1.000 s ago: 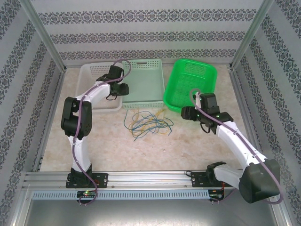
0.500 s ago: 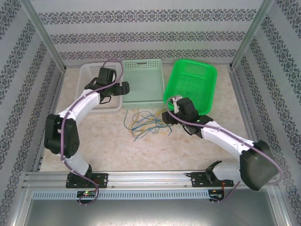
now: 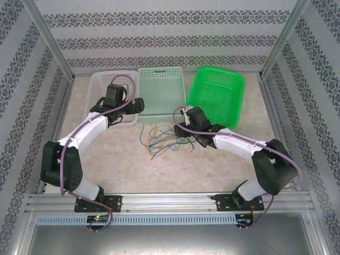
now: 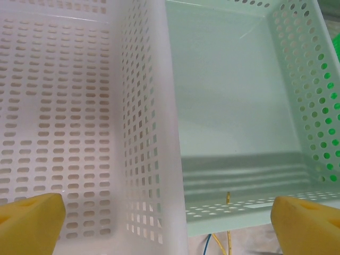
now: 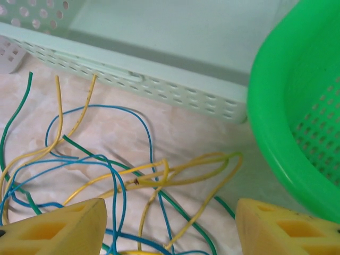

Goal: Untangle the cables

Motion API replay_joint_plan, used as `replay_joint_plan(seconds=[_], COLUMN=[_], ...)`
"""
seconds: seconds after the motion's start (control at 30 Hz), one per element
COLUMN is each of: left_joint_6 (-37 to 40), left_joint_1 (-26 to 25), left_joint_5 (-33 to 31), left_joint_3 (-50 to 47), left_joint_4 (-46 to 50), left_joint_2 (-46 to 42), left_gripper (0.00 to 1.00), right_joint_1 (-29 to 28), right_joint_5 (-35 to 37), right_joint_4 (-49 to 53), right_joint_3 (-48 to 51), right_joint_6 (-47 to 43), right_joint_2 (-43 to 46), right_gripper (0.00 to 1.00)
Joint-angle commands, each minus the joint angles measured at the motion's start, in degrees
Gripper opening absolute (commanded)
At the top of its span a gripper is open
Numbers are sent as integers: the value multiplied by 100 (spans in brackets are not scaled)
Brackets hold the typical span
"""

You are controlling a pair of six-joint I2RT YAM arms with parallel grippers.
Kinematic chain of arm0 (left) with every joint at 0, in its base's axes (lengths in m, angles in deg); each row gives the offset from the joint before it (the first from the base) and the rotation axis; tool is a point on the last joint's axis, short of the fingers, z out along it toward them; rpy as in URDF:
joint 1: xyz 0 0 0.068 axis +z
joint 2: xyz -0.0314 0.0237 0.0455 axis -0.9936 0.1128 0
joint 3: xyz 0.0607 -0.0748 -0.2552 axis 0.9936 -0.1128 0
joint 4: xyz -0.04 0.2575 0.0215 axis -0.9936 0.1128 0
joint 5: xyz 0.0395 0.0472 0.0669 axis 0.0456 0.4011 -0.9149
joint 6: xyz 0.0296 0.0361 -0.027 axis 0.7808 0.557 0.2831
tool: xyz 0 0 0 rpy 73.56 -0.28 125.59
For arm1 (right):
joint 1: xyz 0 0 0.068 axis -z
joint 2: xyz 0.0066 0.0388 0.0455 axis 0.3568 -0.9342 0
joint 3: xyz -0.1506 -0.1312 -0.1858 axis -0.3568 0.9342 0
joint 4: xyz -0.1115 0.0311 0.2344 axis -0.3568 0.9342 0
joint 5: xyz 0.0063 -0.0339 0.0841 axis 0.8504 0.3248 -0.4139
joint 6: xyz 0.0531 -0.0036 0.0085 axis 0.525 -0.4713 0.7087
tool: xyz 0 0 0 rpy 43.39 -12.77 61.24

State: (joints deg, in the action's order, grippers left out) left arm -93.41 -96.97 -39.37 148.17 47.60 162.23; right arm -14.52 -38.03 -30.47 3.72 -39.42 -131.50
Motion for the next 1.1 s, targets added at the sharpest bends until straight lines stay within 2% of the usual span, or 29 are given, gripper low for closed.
replay_joint_plan(seconds=[0.0,0.2,0.37,0.5,0.57,0.83,1.07], left_joint_6=[-8,2,1,-11,-12,11,249], left_joint_1=[-34,-29,-35,-33,-27,-35,-106], left_joint_5=[97,42,35,-31,-65,49,611], left_joint_3=[-100,-104,-123,-153,-169,-330,-496], left_joint_4=[-237,-252,-239,-251,-250,-478,-773], left_joint_2=[-182,-249,-250,-279,-290,-380,-493], left_gripper=[100,100,100,100,100,100,100], right_joint_1=[-61,-61,-70,-88,-94,-135,-140], right_joint_5=[132,56,39,84,99,-23,-106], right_joint_4=[-80,22,76,75,76,312,466], right_joint_3=[-287,-527,-673,-683,-634,-540,-726], right_joint_6=[-101,-127,-149,-132,-148,-270,-219], right_joint_2=[-258,-593,-805,-780,-651,203,830], right_gripper=[61,51,37,8,0,0,0])
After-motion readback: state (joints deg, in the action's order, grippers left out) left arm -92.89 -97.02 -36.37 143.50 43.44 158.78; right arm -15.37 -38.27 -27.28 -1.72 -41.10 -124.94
